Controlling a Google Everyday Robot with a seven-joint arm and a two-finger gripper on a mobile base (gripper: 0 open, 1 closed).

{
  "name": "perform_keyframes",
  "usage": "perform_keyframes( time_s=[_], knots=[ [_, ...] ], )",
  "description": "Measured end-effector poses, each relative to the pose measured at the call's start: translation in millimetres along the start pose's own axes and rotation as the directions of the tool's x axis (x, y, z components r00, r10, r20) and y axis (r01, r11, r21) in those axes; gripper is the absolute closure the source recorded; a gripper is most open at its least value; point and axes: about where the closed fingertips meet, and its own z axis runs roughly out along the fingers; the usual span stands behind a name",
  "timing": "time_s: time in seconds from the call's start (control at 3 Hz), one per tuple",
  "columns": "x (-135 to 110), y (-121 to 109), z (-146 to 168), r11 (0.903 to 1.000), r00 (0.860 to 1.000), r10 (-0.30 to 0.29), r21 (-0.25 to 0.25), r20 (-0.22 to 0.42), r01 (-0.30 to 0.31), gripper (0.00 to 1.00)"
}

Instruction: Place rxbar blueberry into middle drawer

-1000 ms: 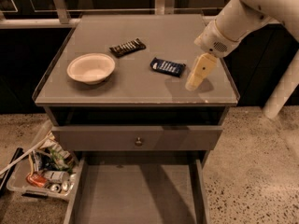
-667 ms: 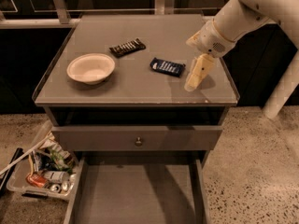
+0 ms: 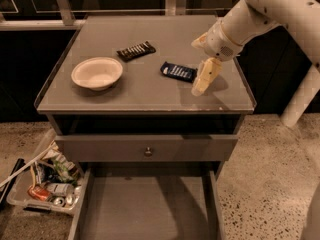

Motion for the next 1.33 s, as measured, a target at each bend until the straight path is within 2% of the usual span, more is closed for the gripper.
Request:
perform_keyframes(
  time_s=[0.33,0.67,1.0,1.33],
  knots=[
    [-3.8,-13.5,12.9,0.9999,0.999,-0.015,-0.008,0.044,0.015,0.00],
    [-0.6,-23.6,21.8,0.9998,0.996,0.013,-0.019,0.085,-0.011,0.00],
    [12.0,-29.2,30.2,0.9954,0.991,0.092,-0.033,0.093,-0.090,0.00],
    [23.0,-35.0,39.3,0.9836,0.979,0.178,-0.044,0.098,-0.175,0.00]
  ],
)
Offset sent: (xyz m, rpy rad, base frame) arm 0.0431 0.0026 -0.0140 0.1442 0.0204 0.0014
